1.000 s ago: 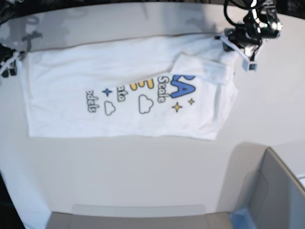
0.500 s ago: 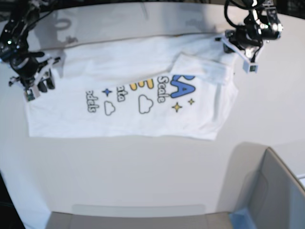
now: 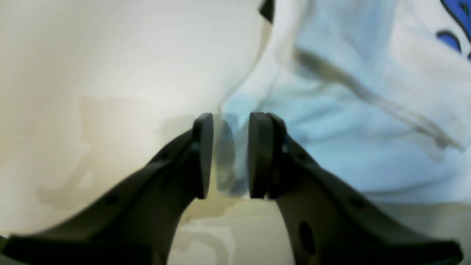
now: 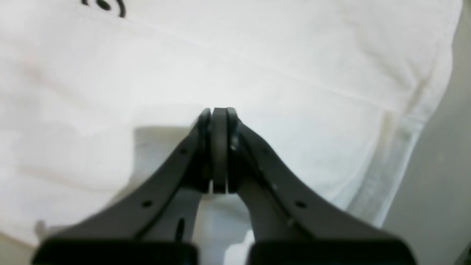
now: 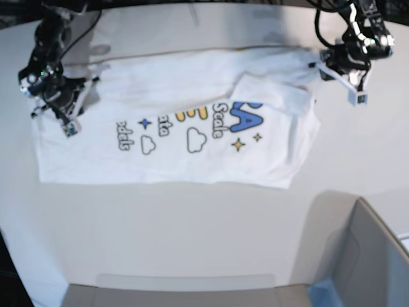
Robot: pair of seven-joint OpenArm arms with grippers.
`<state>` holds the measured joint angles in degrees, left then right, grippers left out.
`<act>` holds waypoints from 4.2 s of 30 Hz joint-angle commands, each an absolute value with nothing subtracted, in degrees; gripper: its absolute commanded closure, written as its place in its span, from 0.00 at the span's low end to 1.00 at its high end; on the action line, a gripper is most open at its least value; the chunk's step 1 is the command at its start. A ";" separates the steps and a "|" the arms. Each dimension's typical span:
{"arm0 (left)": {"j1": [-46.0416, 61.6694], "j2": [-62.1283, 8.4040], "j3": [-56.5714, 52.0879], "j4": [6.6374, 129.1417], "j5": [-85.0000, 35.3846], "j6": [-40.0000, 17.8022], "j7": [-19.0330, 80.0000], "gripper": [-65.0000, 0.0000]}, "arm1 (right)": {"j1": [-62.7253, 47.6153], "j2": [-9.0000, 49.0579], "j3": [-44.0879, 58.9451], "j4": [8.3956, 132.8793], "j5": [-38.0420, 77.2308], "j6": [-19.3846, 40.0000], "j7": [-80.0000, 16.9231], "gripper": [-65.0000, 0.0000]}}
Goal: Layout the t-shirt on the table in an organized manner, then fold the t-shirt properly
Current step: 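Release the shirt edge with both grippers and reposition them, then lower the left gripper onto the shirt body and grasp the fabric, then drag the grasped fabric with the left gripper toward the collar edge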
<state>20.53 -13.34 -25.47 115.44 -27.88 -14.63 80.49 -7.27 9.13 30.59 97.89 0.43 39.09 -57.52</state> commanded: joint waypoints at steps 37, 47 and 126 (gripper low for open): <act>-27.65 -18.68 11.38 72.57 -27.91 -14.64 62.99 0.56 | -5.14 9.63 30.81 93.32 -5.58 40.00 -56.66 1.00; -28.70 -20.79 12.88 63.16 -27.91 -14.64 54.37 0.56 | -5.14 9.63 31.08 93.32 -5.67 40.00 -56.84 1.00; -4.26 -24.04 20.97 116.09 -31.16 -14.73 71.96 0.56 | -4.70 9.27 30.73 93.23 -5.67 40.00 -56.84 1.00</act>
<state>-3.40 -23.66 21.56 115.28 -31.22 -14.83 72.97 -4.60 8.99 30.74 93.36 -4.27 39.07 -54.43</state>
